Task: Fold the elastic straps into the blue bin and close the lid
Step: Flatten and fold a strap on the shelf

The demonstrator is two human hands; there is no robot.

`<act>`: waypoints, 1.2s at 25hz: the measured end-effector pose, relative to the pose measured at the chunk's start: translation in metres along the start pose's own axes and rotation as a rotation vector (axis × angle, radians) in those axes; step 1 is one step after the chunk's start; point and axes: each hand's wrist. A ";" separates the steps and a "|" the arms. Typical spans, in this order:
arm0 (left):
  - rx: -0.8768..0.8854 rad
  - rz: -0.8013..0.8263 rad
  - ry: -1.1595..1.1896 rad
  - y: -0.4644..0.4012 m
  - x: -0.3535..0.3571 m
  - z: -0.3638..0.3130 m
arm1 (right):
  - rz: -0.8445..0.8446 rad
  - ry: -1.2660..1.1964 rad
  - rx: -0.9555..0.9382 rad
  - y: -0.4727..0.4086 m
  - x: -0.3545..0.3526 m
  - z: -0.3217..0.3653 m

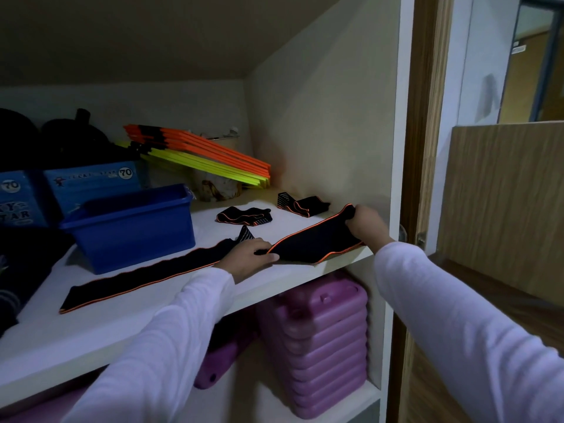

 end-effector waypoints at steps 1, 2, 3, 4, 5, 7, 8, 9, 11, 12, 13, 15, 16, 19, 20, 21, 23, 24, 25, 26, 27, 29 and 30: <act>-0.023 -0.017 0.077 0.003 -0.003 0.003 | -0.002 -0.011 0.012 0.001 0.000 0.003; -0.060 -0.037 0.177 0.006 -0.007 0.004 | -0.005 -0.021 0.022 0.002 -0.001 0.006; -0.104 -0.065 0.308 0.009 -0.011 0.004 | -0.012 -0.028 0.026 0.004 -0.001 0.010; -0.140 -0.078 0.375 0.013 -0.017 0.002 | -0.024 -0.032 0.027 0.005 0.000 0.014; -0.156 -0.075 0.388 0.017 -0.023 -0.002 | -0.039 -0.041 0.030 0.007 0.001 0.017; -0.153 -0.044 0.193 0.023 -0.038 -0.006 | -0.065 -0.072 0.035 0.009 0.002 0.025; -0.159 0.003 0.080 0.025 -0.046 -0.006 | -0.072 -0.088 0.036 0.010 0.002 0.029; -0.178 0.045 0.010 0.029 -0.053 -0.008 | -0.071 -0.101 0.040 0.012 0.001 0.031; -0.219 0.075 0.029 0.037 -0.065 -0.002 | -0.061 -0.111 0.042 0.014 0.002 0.036; -0.237 0.048 0.080 0.040 -0.071 0.003 | -0.051 -0.111 0.046 0.015 0.003 0.038; -0.255 0.004 0.147 0.046 -0.076 0.006 | -0.037 -0.108 0.048 0.017 0.004 0.040; -0.316 -0.093 0.298 0.058 -0.086 0.018 | 0.006 -0.109 0.037 0.022 0.008 0.047; -0.350 -0.136 0.328 0.065 -0.091 0.025 | 0.031 -0.118 0.030 0.024 0.012 0.053; -0.436 -0.217 0.267 0.088 -0.100 0.045 | 0.111 -0.095 0.028 0.037 0.024 0.074; -0.449 -0.254 0.229 0.097 -0.103 0.050 | 0.143 -0.063 0.016 0.042 0.028 0.082; -0.463 -0.299 0.201 0.106 -0.106 0.057 | 0.173 -0.028 0.004 0.047 0.032 0.088; -0.512 -0.389 0.121 0.125 -0.114 0.072 | 0.223 0.033 -0.021 0.055 0.038 0.100; -0.547 -0.437 0.071 0.135 -0.119 0.079 | 0.239 0.051 -0.032 0.058 0.041 0.105; -0.582 -0.493 0.030 0.144 -0.125 0.085 | 0.253 0.065 -0.049 0.060 0.044 0.108; -0.611 -0.544 0.002 0.154 -0.131 0.092 | 0.269 0.073 -0.069 0.063 0.047 0.111; -0.637 -0.573 -0.027 0.164 -0.136 0.096 | 0.292 0.078 -0.088 0.066 0.049 0.113; -0.680 -0.599 -0.100 0.179 -0.143 0.102 | 0.325 0.074 -0.114 0.071 0.053 0.118; -0.687 -0.600 -0.134 0.183 -0.144 0.104 | 0.323 0.071 -0.122 0.073 0.054 0.120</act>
Point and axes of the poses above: each hand's wrist, its own y-axis away from the middle knuckle, its own x-axis out of the palm, z = x × y, and after that the axes turned 6 degrees about y, right-handed
